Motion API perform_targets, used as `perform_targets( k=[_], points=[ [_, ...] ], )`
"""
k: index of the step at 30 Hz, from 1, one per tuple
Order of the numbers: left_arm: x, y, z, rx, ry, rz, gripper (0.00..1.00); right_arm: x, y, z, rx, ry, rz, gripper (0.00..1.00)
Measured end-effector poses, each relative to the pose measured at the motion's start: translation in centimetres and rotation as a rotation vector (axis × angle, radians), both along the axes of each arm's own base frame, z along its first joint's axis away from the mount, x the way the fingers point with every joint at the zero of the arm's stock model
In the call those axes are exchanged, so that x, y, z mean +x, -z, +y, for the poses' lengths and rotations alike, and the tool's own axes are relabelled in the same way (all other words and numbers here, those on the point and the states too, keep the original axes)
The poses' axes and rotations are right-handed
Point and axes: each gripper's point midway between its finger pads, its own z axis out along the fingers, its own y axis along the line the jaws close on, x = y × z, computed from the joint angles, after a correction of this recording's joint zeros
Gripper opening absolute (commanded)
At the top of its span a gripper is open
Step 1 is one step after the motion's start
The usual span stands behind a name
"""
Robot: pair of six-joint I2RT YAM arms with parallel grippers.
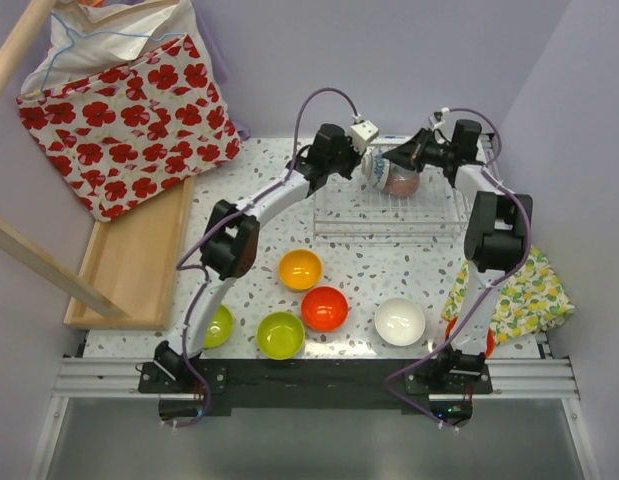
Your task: Load the bowls into the dish rack
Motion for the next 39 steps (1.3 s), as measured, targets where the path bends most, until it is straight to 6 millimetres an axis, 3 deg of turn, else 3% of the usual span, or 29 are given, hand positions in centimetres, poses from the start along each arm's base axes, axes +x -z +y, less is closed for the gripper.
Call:
perform_targets(
  k=[5, 9, 13, 16, 25, 31, 39],
  points=[
    [-1.2, 0.3, -1.9, -0.024, 0.026, 0.018, 0.0, 0.0, 0.2, -1.5, -0.048, 0.031, 0.003, 0.33],
    [-1.8, 0.1, -2.7, -0.046, 0.042, 0.025, 0.0, 0.0, 1.6, -4.8, -0.127, 0.108, 0.032, 0.42],
    [-1.8, -0.5, -3.3, -0.074, 0.049, 0.017, 0.0, -0.3, 3.0, -7.1, -0.197, 0.159, 0.069, 0.44],
    [-1.6, -0.6, -3.5, -0.084, 0.05, 0.009, 0.0, -0.5, 2.6, -8.0, -0.255, 0.177, 0.056, 0.44],
    [-1.0, -0.2, -4.2, -0.108, 0.052, -0.002, 0.0, -0.9, 0.4, -8.4, -0.326, 0.193, -0.009, 0.44],
    [-0.7, -0.4, -4.7, -0.125, 0.054, -0.022, 0.0, -0.8, 0.1, -8.6, -0.349, 0.198, -0.027, 0.44],
    [-1.7, 0.0, -5.9, -0.134, 0.086, -0.009, 0.0, -0.9, 0.0, -8.8, -0.366, 0.197, -0.035, 0.44]
  ],
)
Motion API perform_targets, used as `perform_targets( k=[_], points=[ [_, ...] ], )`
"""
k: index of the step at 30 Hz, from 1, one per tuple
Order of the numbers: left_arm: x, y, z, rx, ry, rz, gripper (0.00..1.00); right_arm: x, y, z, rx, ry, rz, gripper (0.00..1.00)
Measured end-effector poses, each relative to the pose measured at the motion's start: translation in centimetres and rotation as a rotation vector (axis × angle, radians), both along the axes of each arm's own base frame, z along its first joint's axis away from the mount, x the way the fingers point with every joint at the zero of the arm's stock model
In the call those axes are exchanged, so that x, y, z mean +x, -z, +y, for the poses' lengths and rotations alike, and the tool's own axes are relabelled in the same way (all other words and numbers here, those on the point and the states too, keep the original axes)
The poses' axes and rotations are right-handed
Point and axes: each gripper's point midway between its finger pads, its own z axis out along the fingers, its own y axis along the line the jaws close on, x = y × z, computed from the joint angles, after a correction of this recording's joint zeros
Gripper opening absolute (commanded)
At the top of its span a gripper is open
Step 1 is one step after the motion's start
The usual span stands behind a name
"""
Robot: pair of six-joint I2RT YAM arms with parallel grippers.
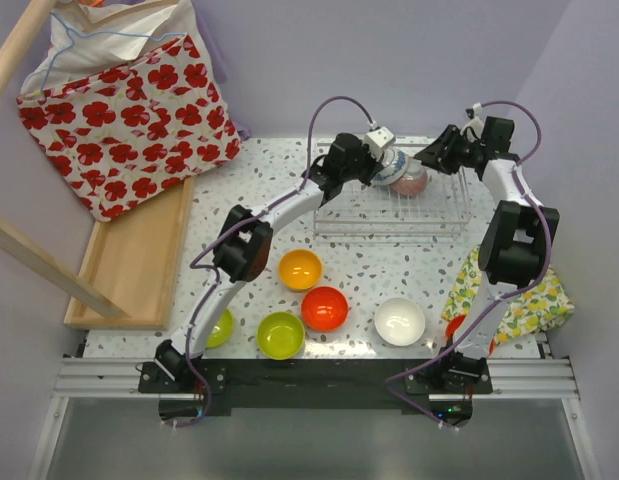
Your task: Load the bowls into the dish rack
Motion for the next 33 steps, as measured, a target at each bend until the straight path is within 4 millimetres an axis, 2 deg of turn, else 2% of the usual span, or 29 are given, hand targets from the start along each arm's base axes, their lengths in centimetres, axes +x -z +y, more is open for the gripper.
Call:
perform_targets(
  k=[6, 8, 10, 12, 14, 17, 20, 23, 25, 27, 30, 33],
  points=[
    [-0.4, -0.4, -0.7, -0.009, 0.018, -0.003, 0.0, -0.3, -0.4, 0.1, -0.038, -0.015, -0.019, 0.36],
    [-0.6, -0.6, -0.6, -0.006, 0.018, 0.005, 0.0, -0.4, -0.8, 0.4, -0.064, -0.025, -0.035, 0.26],
    [-0.9, -0.9, 0.0, -0.006, 0.014, 0.022, 0.0, -0.4, -1.5, 1.1, -0.102, -0.042, -0.057, 0.22],
    [-2.0, -1.0, 1.7, 0.014, 0.004, 0.065, 0.01, -0.2, -2.3, 2.3, -0.141, -0.063, -0.085, 0.2],
    [-3.1, -2.1, 4.3, 0.032, -0.021, 0.088, 0.01, 0.2, -3.0, 3.8, -0.188, -0.082, -0.113, 0.17],
    [-4.0, -5.5, 7.8, 0.041, -0.085, 0.074, 0.0, 0.7, -4.1, 7.0, -0.278, -0.122, -0.163, 0.13],
    [-4.9, -9.6, 11.1, 0.024, -0.156, 0.027, 0.0, 1.0, -5.1, 10.6, -0.378, -0.152, -0.214, 0.03],
    [-6.2, -11.3, 13.0, 0.026, -0.189, 0.0, 0.0, 1.3, -5.7, 13.7, -0.459, -0.17, -0.257, 0.0],
    [-6.8, -10.8, 13.6, 0.042, -0.202, 0.004, 0.0, 1.7, -5.5, 14.9, -0.505, -0.164, -0.269, 0.0],
    [-7.2, -9.0, 14.0, 0.074, -0.211, 0.028, 0.0, 2.3, -4.7, 15.0, -0.557, -0.144, -0.262, 0.0],
    [-8.1, -5.2, 15.0, 0.148, -0.221, 0.084, 0.0, 3.1, -2.5, 13.9, -0.632, -0.106, -0.218, 0.0],
    [-8.8, -3.1, 15.8, 0.193, -0.232, 0.122, 0.0, 3.3, -0.7, 12.6, -0.694, -0.081, -0.169, 0.0]
  ],
)
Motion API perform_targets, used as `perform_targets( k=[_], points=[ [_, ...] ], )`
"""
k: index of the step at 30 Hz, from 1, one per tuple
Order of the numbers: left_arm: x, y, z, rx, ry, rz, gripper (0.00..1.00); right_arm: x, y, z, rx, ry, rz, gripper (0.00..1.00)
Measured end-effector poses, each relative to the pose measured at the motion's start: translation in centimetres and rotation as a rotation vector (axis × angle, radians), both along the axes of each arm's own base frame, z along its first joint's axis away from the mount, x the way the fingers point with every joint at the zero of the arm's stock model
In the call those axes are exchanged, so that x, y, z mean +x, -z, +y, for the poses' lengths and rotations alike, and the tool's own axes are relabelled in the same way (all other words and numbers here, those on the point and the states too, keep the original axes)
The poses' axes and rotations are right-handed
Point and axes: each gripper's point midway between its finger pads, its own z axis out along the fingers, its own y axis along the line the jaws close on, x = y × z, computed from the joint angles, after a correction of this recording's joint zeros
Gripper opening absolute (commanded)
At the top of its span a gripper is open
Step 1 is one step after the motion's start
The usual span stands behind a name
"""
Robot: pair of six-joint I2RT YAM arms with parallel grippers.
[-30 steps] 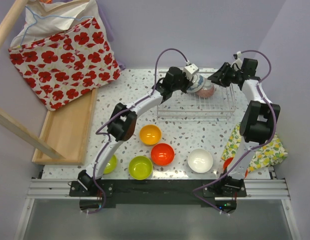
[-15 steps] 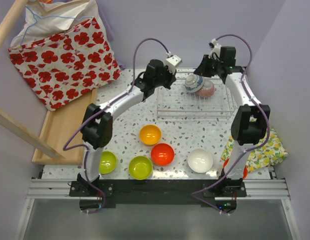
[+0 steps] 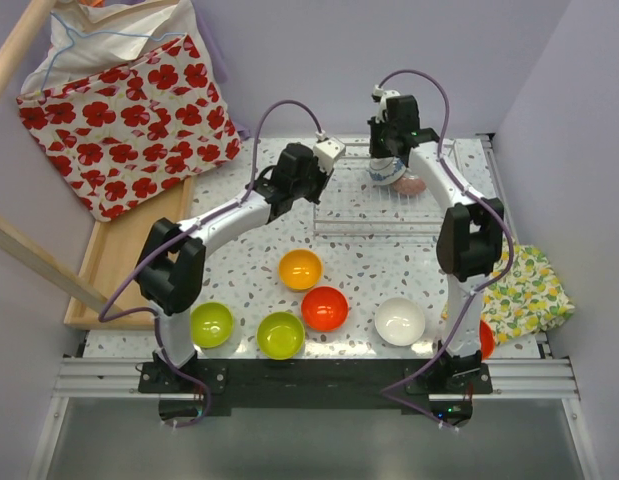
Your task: Load the bowls into the dish rack
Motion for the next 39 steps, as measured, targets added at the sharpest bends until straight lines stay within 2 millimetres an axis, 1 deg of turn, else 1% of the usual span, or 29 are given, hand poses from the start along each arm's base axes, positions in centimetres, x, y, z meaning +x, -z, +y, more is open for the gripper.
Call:
perform_targets(
  k=[2, 4, 19, 22, 25, 35, 39],
  points=[
    [-0.1, 0.6, 0.3, 0.012, -0.006, 0.009, 0.0, 0.1, 0.8, -0.9, -0.036, 0.023, 0.014, 0.0],
    [-0.1, 0.7, 0.4, 0.016, -0.011, 0.01, 0.0, 0.0, 1.1, -1.5, -0.062, 0.039, 0.021, 0.0],
    [0.2, 0.7, 0.8, 0.03, -0.016, -0.004, 0.0, 0.0, 2.1, -4.7, -0.22, 0.123, 0.017, 0.0],
    [0.2, 0.7, 0.8, 0.035, -0.015, -0.006, 0.0, 0.0, 2.4, -5.6, -0.242, 0.139, 0.023, 0.0],
    [0.2, 0.9, 1.0, 0.04, -0.02, -0.008, 0.0, 0.0, 2.3, -6.6, -0.252, 0.156, 0.018, 0.0],
    [0.4, 0.8, 1.0, 0.039, -0.026, -0.015, 0.0, -0.2, 2.2, -12.6, -0.299, 0.265, 0.028, 0.0],
    [0.5, 0.8, 1.0, 0.037, -0.03, -0.021, 0.0, -0.3, 2.3, -14.5, -0.323, 0.294, 0.038, 0.0]
  ],
)
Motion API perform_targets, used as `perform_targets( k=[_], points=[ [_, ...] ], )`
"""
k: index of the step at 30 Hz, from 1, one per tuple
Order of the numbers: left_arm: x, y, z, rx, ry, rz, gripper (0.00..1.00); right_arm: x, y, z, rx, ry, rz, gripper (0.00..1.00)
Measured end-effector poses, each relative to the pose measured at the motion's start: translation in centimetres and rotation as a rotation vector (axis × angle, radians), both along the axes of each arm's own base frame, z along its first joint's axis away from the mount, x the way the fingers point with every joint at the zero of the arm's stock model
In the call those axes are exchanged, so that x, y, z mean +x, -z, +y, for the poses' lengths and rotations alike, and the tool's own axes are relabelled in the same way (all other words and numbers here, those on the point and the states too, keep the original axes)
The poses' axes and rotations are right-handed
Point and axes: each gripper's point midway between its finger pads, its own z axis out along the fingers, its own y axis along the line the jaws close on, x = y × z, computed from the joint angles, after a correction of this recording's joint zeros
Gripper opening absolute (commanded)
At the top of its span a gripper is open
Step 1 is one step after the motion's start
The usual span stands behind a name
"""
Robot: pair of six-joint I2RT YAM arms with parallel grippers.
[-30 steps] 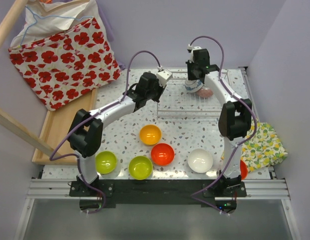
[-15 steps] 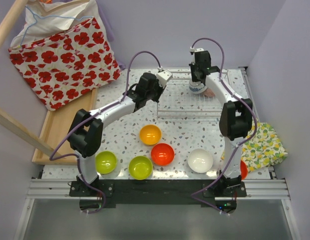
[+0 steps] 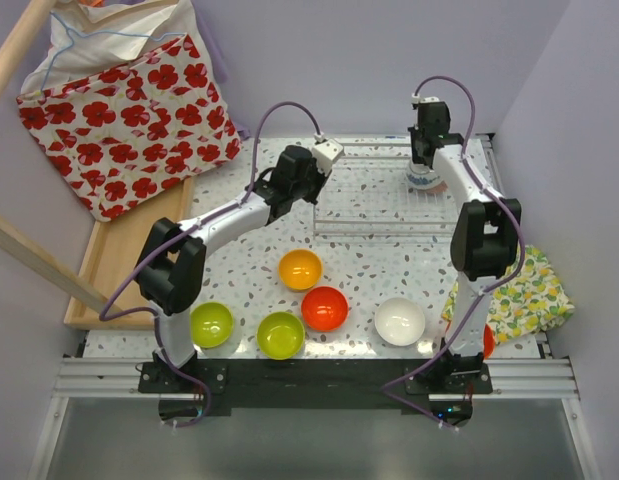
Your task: Load the bowls into the dish rack
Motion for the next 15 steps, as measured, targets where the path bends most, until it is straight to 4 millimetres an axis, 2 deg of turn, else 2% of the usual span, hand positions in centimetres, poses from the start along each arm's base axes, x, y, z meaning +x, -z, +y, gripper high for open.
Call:
perform_targets(
  k=[6, 11, 13, 14, 15],
  points=[
    [0.1, 0.1, 0.0, 0.0, -0.002, -0.001, 0.0, -0.4, 0.4, -2.4, -0.04, 0.043, 0.019, 0.0],
    [0.3, 0.3, -0.3, -0.005, 0.003, -0.005, 0.0, -0.8, 0.6, -3.4, -0.051, 0.057, 0.029, 0.0],
    [0.3, 0.2, -0.3, -0.004, 0.004, -0.004, 0.06, -1.1, 0.2, -3.4, -0.047, 0.054, 0.025, 0.09],
    [0.4, 0.1, -0.4, -0.001, 0.007, -0.003, 0.13, -1.4, -0.3, -3.4, -0.043, 0.05, 0.02, 0.22],
    [0.6, -0.2, -0.5, 0.004, 0.013, -0.008, 0.28, -1.7, -0.9, -3.2, -0.037, 0.042, 0.01, 0.3]
  ],
)
